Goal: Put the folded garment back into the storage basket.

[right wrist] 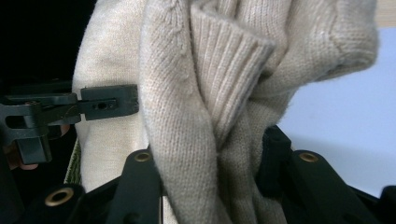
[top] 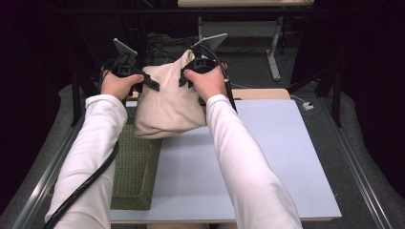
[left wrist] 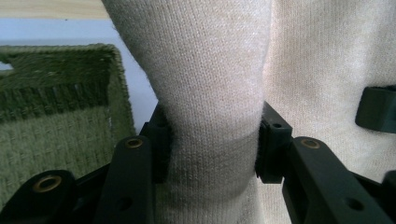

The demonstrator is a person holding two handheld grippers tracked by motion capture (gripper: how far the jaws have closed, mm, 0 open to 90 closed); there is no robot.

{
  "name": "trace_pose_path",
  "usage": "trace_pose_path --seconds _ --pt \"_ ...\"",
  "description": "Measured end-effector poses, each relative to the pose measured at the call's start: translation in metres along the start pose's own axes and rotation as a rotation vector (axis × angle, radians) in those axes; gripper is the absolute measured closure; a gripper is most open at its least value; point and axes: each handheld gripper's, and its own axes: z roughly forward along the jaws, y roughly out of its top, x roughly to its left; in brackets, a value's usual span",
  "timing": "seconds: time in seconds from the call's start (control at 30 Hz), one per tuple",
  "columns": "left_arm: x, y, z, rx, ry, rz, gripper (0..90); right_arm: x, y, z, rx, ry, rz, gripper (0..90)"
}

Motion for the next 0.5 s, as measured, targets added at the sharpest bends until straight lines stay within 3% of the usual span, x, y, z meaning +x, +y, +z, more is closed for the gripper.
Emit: trace_pose_path --seconds 0.5 --pt "0.026 -0.011 -0.026 -0.01 0.025 -0.019 58.5 0.034 -0.006 0.018 0.009 0.017 -0.014 60.6"
